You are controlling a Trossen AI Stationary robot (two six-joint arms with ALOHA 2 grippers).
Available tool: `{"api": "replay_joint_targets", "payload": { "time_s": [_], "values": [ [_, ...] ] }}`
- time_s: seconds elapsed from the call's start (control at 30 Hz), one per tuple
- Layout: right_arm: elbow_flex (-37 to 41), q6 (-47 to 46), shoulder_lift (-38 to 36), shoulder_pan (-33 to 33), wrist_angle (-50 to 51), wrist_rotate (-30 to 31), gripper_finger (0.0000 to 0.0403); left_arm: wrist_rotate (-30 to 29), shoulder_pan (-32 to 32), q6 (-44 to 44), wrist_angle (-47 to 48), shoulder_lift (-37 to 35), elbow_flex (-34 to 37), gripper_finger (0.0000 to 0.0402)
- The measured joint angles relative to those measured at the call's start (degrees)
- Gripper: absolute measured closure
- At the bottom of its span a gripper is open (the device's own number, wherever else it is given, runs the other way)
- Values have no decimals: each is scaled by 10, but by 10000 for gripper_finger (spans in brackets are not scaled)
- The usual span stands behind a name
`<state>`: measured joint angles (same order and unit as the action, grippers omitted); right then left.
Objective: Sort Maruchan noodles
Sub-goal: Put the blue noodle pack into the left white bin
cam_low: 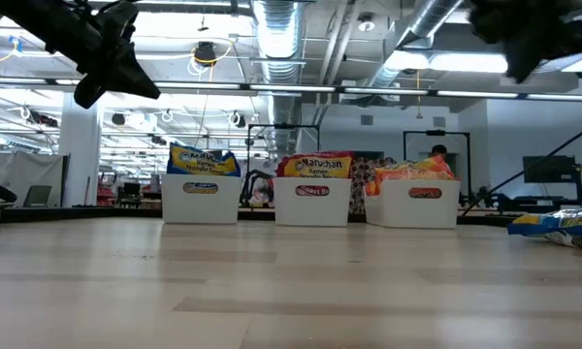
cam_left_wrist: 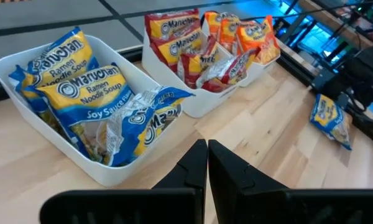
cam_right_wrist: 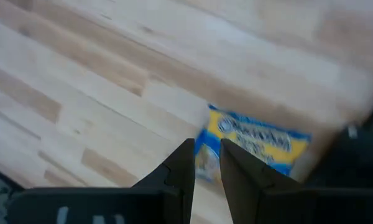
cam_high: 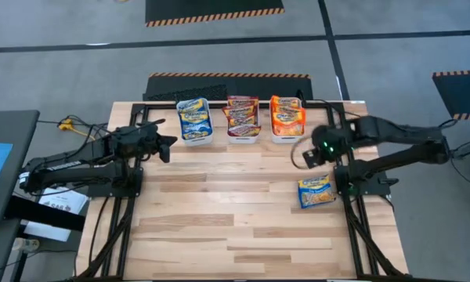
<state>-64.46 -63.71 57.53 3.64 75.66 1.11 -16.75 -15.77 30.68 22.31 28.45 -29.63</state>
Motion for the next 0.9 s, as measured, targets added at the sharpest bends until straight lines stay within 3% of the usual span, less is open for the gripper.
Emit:
{"api": "replay_joint_targets", "payload": {
  "time_s": [0.2, 0.4, 0.9],
  "values": [
    [93, -192, -46, -99, 6, 8, 299, 39, 0, -1, 29, 0, 0, 401],
    [135, -311, -50, -190, -29, -4, 283, 60, 0, -9, 44, 0, 0, 402],
    [228, -551, -4, -320, -60, -49, 154, 124, 0, -16, 43, 0, 0, 402]
  ]
}}
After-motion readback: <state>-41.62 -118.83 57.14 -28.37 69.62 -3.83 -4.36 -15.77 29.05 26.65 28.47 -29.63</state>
